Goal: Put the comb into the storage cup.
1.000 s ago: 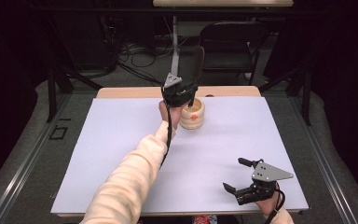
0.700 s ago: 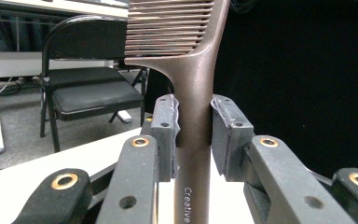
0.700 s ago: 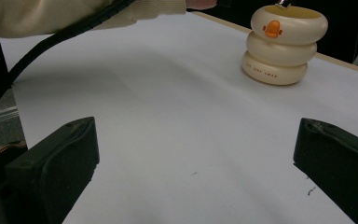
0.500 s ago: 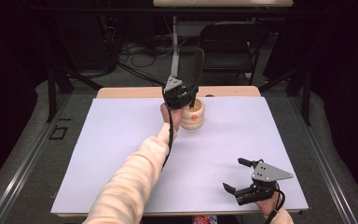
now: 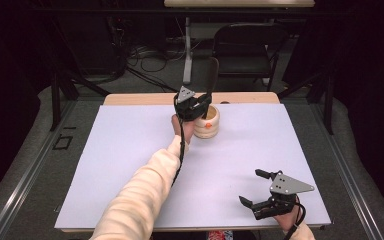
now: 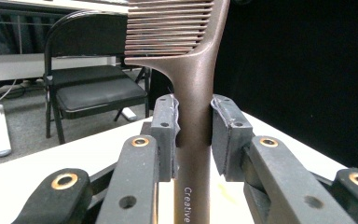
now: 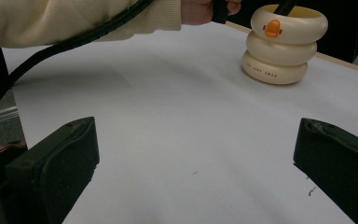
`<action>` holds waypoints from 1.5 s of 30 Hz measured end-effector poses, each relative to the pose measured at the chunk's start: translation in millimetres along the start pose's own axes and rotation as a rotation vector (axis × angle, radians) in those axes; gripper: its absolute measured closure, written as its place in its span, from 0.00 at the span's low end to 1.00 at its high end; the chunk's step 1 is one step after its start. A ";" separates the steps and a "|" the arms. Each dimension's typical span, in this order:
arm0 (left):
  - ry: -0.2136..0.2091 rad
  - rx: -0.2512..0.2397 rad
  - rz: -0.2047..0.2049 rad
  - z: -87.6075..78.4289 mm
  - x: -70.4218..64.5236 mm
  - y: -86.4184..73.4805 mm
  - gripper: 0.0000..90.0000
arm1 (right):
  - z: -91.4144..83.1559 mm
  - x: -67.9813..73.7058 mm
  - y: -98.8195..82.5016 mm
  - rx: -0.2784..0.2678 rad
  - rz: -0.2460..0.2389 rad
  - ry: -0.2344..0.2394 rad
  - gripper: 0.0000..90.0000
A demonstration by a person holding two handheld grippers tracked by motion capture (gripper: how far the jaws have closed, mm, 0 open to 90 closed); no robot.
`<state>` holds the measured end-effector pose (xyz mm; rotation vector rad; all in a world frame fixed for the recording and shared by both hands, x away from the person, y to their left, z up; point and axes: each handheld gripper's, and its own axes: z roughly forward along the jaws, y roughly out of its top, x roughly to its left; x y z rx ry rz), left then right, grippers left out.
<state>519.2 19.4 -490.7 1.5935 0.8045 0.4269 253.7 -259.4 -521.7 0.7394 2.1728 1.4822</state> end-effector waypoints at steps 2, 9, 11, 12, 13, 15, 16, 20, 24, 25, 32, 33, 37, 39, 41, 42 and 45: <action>0.005 0.008 0.010 0.1 0.0 -2.6 0.81 | -0.2 -0.1 0.0 0.000 -0.001 0.000 0.00; 0.000 0.022 0.018 1.6 -0.1 -8.6 0.81 | -0.1 -0.1 0.0 0.001 0.000 0.001 0.00; 0.004 0.027 0.024 1.5 -0.7 -10.7 0.81 | -0.2 -0.1 -0.1 0.001 0.001 0.001 0.00; 0.002 0.033 0.026 1.4 -0.5 -11.7 0.81 | -0.2 -0.1 -0.1 0.001 0.001 0.001 0.00; 0.001 0.036 0.026 1.6 -0.2 -13.1 0.81 | -0.1 -0.1 -0.1 0.001 0.001 0.001 0.00; 0.002 0.042 0.025 1.5 0.1 -14.6 0.81 | 0.0 0.0 0.0 0.002 0.001 0.000 0.00; 0.000 0.046 0.029 1.3 0.4 -15.0 0.81 | 0.0 0.2 0.0 0.002 0.002 0.001 0.00; 0.001 0.056 0.047 1.0 -0.4 -15.7 0.81 | 0.1 0.0 0.0 0.003 0.001 -0.002 0.00; -0.003 0.066 0.054 1.1 -0.7 -16.7 0.81 | 0.1 0.0 0.0 0.003 0.002 -0.002 0.00; -0.001 0.065 0.055 1.4 -1.1 -17.0 0.81 | 0.0 0.0 0.0 0.003 0.002 -0.001 0.00; -0.003 0.085 0.072 2.7 -3.3 -17.9 0.81 | 0.0 0.0 0.0 0.004 0.001 -0.002 0.00; -0.004 0.088 0.074 2.7 -3.4 -18.1 0.81 | 0.0 -0.1 0.0 0.003 0.000 -0.001 0.00; -0.005 0.100 0.086 2.9 -4.0 -19.4 0.81 | -0.1 -0.1 0.0 0.004 0.001 -0.002 0.00; -0.001 0.112 0.087 2.8 -3.3 -19.8 0.81 | 0.1 -0.1 0.0 0.004 0.000 -0.002 0.00; -0.001 0.115 0.084 2.8 -2.8 -20.0 0.81 | 0.2 0.0 0.0 0.005 0.000 -0.002 0.00; -0.001 0.120 0.087 2.8 -2.6 -19.9 0.81 | 0.2 -0.1 0.0 0.005 0.001 -0.002 0.00; -0.003 0.129 0.093 3.4 -2.7 -19.9 0.81 | 0.5 -0.2 -0.1 0.008 0.001 -0.002 0.00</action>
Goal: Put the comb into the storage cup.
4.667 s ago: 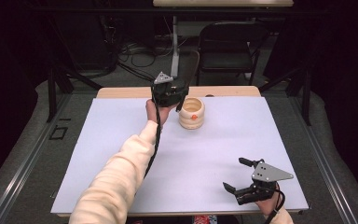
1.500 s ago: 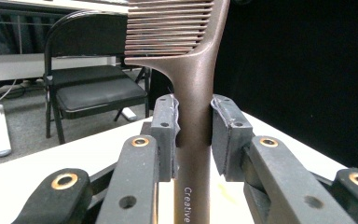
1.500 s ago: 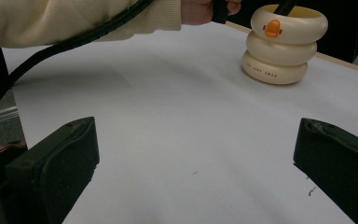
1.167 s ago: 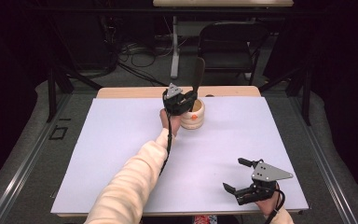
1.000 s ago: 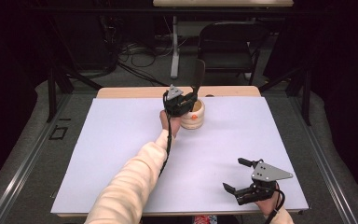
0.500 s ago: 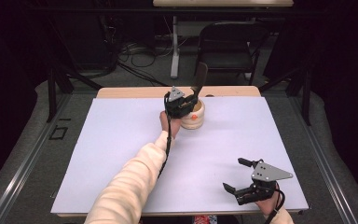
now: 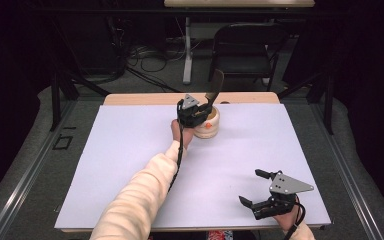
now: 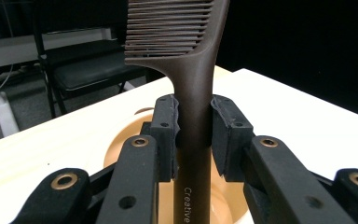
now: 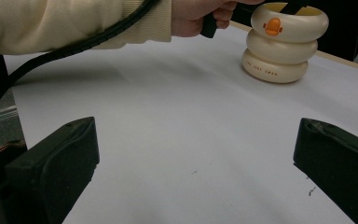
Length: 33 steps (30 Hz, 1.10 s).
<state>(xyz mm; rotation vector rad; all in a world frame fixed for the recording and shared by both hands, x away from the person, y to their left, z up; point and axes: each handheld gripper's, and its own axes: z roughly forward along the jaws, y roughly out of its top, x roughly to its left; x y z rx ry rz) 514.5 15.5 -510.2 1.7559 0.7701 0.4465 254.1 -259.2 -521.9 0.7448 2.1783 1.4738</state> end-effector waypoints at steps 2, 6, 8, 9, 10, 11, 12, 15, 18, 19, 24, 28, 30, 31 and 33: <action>-0.001 0.003 0.000 0.6 -0.6 0.0 0.81 | -0.1 0.1 0.0 -0.001 0.001 0.000 0.00; 0.001 0.017 0.010 1.6 -1.5 0.0 0.81 | -0.3 -0.1 0.0 -0.001 0.000 -0.001 0.00; 0.001 0.019 0.012 2.1 -2.0 -0.1 0.81 | -0.3 0.0 0.0 0.000 0.000 -0.001 0.00; -0.001 0.024 0.013 2.3 -2.1 -0.1 0.81 | -0.3 -0.1 0.0 -0.001 0.000 -0.001 0.00; -0.002 0.027 0.015 2.4 -2.3 -0.1 0.81 | -0.4 0.0 0.0 -0.001 0.001 -0.001 0.00; -0.003 0.029 0.014 2.5 -2.4 0.0 0.81 | -0.3 -0.1 0.0 -0.001 0.001 -0.001 0.00; -0.004 0.034 0.019 2.7 -2.5 0.1 0.81 | -0.3 -0.1 0.0 -0.001 0.000 -0.001 0.00; 0.001 0.041 0.020 3.5 -2.7 -0.3 0.81 | -0.2 0.0 0.0 0.000 0.000 -0.001 0.00; 0.003 0.053 0.018 4.0 -1.9 -0.9 0.80 | 0.1 0.0 -0.1 -0.003 0.001 -0.001 0.00; 0.003 0.055 0.018 4.1 -1.8 -1.0 0.80 | 0.0 -0.1 0.0 0.001 0.000 0.000 0.00; 0.004 0.068 0.021 4.2 -2.4 -0.8 0.80 | -0.1 -0.1 0.0 0.001 0.000 -0.001 0.00; 0.001 0.068 0.027 2.0 -3.8 1.1 0.79 | -0.1 0.0 0.0 0.001 0.000 -0.001 0.00; -0.004 0.053 0.033 -0.9 -4.2 3.1 0.68 | -0.3 -0.1 0.0 0.000 -0.001 -0.001 0.00; -0.004 0.048 0.040 -2.6 -4.6 4.3 0.67 | -0.4 0.0 0.0 0.001 -0.001 -0.001 0.00; -0.004 0.043 0.043 -5.9 -4.4 7.0 0.61 | -0.4 -0.1 0.0 0.001 0.000 -0.002 0.00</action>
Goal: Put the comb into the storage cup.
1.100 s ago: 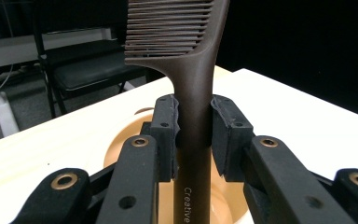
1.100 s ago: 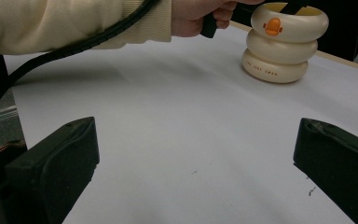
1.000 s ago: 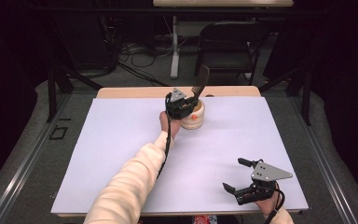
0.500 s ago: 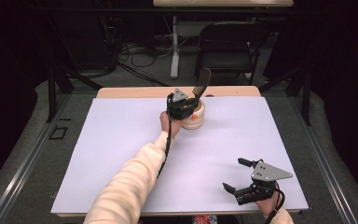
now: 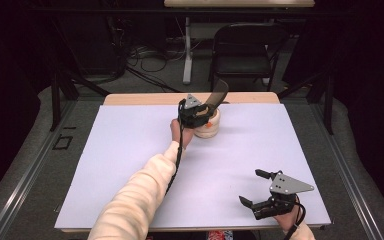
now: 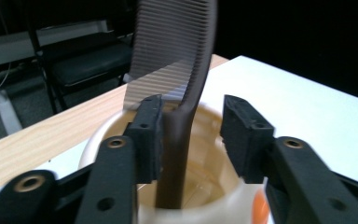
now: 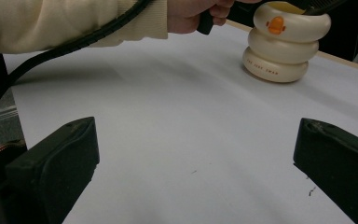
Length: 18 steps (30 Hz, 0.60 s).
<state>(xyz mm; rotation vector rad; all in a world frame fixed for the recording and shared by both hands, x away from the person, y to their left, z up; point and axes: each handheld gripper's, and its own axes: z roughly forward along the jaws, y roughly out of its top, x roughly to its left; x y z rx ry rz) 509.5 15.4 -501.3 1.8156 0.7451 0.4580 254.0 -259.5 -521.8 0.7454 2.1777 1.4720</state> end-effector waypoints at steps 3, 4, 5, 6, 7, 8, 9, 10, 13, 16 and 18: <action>0.008 -0.001 0.002 -5.0 1.4 3.3 0.52 | 0.3 0.1 0.1 0.001 -0.002 0.001 0.00; 0.007 -0.001 0.000 -6.8 1.7 4.4 0.49 | 0.2 0.3 0.1 0.000 0.000 0.002 0.00; 0.001 0.001 -0.004 -8.3 2.1 5.5 0.46 | 0.2 0.2 0.1 0.000 -0.001 0.001 0.00; 0.004 0.007 -0.003 -9.2 2.2 6.4 0.43 | 0.2 0.3 0.1 0.001 0.000 0.001 0.00; 0.001 0.018 -0.003 -11.4 2.3 7.9 0.40 | 0.2 0.2 0.1 0.001 0.001 0.001 0.00; -0.001 0.020 -0.001 -13.3 2.2 8.9 0.37 | 0.4 0.0 0.0 0.001 -0.002 0.001 0.00; -0.002 0.034 0.006 -15.0 1.9 10.2 0.36 | 0.6 0.1 0.0 0.000 -0.002 0.000 0.00; -0.011 0.048 0.012 -16.7 2.0 11.5 0.33 | 0.6 0.2 0.0 0.000 0.000 0.001 0.00; -0.026 0.088 0.028 -22.1 1.3 15.1 0.24 | 0.6 0.1 0.0 0.000 -0.001 -0.001 0.00; -0.028 0.117 0.054 -28.5 0.3 18.1 0.18 | 0.8 0.4 0.0 0.001 0.001 0.001 0.00; -0.030 0.130 0.073 -33.1 -0.7 19.8 0.16 | 1.2 0.4 0.1 0.002 0.000 0.001 0.00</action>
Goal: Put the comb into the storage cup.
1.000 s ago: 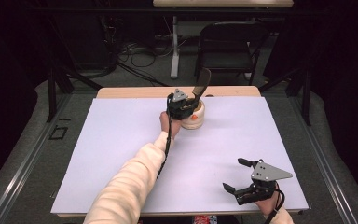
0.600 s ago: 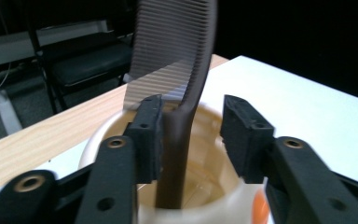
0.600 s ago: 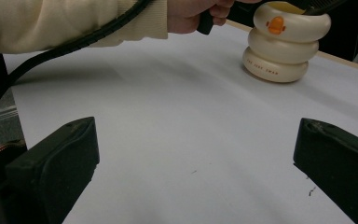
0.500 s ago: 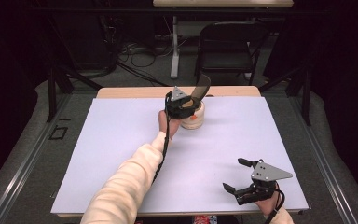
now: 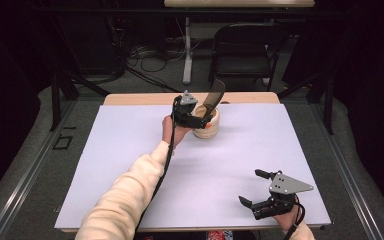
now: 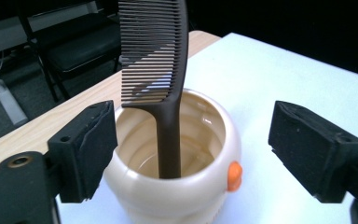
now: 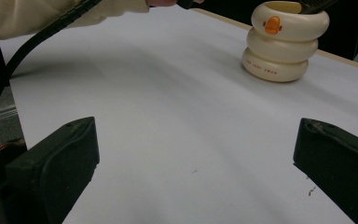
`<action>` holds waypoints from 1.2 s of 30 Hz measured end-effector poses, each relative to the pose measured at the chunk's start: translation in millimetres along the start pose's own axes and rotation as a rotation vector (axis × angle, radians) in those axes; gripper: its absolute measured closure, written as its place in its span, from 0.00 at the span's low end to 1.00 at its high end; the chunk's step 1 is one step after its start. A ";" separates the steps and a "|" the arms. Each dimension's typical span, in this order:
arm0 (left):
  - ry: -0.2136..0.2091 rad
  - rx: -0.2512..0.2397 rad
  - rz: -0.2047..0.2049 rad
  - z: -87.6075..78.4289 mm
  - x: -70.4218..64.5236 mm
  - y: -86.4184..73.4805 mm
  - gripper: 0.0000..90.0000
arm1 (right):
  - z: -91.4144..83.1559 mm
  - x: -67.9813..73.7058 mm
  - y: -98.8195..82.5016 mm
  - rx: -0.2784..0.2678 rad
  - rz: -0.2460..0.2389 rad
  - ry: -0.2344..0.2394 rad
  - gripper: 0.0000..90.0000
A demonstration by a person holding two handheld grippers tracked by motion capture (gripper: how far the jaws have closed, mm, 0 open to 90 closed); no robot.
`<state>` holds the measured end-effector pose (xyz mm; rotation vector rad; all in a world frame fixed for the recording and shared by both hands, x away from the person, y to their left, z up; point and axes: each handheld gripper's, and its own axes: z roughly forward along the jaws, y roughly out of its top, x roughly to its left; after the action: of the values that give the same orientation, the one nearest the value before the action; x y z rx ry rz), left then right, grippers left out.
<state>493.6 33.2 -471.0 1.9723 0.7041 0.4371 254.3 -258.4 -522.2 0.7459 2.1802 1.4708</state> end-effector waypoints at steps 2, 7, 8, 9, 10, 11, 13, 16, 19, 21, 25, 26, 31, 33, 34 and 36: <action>-0.007 0.013 0.007 -4.2 -0.9 0.9 0.13 | 0.0 0.0 0.0 0.001 0.001 -0.001 0.00; -0.005 0.035 0.026 -14.9 -2.7 0.4 0.09 | -0.2 -0.1 -0.1 0.001 0.001 -0.002 0.00; -0.005 0.042 0.027 -16.9 -2.7 0.0 0.08 | -0.2 -0.4 -0.3 0.000 0.000 -0.003 0.00; -0.004 0.043 0.026 -17.8 -2.8 -0.5 0.08 | -0.3 -0.5 -0.4 0.002 0.000 -0.003 0.00; -0.006 0.051 0.031 -19.7 -2.6 -1.2 0.07 | -0.3 -0.8 -0.6 0.002 -0.002 -0.003 0.00; -0.005 0.055 0.033 -21.0 -2.4 -1.5 0.07 | -0.5 -1.0 -0.8 0.003 -0.001 -0.002 0.00; -0.001 0.066 0.043 -24.0 -1.6 -2.8 0.06 | -0.7 -1.4 -1.2 0.000 0.001 -0.005 0.00; 0.005 0.072 0.036 -28.0 0.6 -4.7 0.04 | -1.5 -1.5 -1.2 0.001 0.004 -0.006 0.00; 0.008 0.076 0.031 -32.2 2.6 -6.9 0.03 | -1.4 -1.1 -0.8 0.004 0.001 -0.004 0.00; 0.011 0.082 0.035 -35.6 3.0 -8.1 0.03 | -1.2 -1.1 -0.7 0.004 0.000 -0.002 0.00; 0.016 0.088 0.036 -42.4 3.8 -10.0 0.01 | -0.8 -1.2 -0.5 0.003 0.003 -0.003 0.00; 0.017 0.091 0.038 -43.7 3.9 -10.3 0.00 | -0.8 -1.1 -0.3 0.005 0.002 -0.005 0.00; 0.018 0.106 0.052 -51.8 3.2 -14.4 0.00 | 0.0 -0.6 -0.1 0.008 0.001 -0.002 0.00; 0.020 0.108 0.056 -55.6 2.7 -15.9 0.00 | 0.0 -0.6 -0.2 0.008 0.002 -0.003 0.00; 0.021 0.112 0.053 -57.5 2.6 -16.7 0.00 | 0.1 -0.6 -0.2 0.008 0.003 -0.003 0.00; 0.021 0.113 0.054 -61.3 3.0 -18.7 0.00 | 0.2 -0.4 0.0 0.010 0.003 -0.002 0.00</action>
<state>455.7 83.4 -458.4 2.1001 0.7033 0.4604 254.8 -258.5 -522.3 0.7545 2.1867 1.4614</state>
